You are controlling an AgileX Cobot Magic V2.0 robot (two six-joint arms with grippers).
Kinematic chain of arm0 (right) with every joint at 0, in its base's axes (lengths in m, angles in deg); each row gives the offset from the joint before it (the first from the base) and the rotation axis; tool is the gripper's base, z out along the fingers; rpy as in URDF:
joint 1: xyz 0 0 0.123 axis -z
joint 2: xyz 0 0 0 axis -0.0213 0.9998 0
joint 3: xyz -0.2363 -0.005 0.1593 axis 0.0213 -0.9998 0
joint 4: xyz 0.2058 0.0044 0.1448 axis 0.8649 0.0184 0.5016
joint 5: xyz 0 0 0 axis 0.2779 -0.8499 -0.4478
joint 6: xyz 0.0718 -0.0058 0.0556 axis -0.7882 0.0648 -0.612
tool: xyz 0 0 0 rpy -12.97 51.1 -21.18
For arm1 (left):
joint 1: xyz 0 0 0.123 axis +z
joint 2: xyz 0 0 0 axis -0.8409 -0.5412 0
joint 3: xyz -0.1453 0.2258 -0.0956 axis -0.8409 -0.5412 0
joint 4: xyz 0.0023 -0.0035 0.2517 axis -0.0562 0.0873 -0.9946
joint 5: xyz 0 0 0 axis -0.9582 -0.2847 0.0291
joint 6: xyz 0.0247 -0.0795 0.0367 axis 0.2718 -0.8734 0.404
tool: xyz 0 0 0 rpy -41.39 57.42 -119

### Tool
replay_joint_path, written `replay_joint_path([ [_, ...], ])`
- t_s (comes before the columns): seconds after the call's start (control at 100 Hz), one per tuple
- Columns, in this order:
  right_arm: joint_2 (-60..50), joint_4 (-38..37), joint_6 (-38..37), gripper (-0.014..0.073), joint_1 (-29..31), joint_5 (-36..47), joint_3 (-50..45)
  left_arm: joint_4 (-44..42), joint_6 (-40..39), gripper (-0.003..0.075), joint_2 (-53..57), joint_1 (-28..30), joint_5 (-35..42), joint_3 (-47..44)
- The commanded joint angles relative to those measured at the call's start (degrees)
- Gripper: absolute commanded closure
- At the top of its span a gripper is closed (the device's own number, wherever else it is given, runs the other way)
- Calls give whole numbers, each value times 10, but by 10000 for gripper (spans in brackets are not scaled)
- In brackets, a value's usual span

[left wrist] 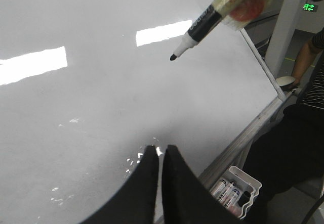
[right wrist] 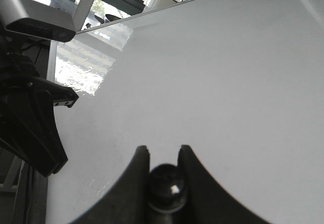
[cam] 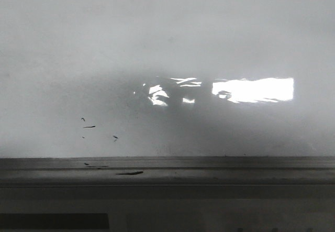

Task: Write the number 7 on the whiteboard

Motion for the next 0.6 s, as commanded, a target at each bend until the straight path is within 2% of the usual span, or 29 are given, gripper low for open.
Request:
replay_joint_path([
  [0.0, -19, 36, -4, 654, 1, -10, 21, 28, -5, 741, 0, 3, -8, 15],
  [0.59, -67, 36, -29, 657, -13, -11, -13, 28, -5, 741, 0, 3, -8, 15],
])
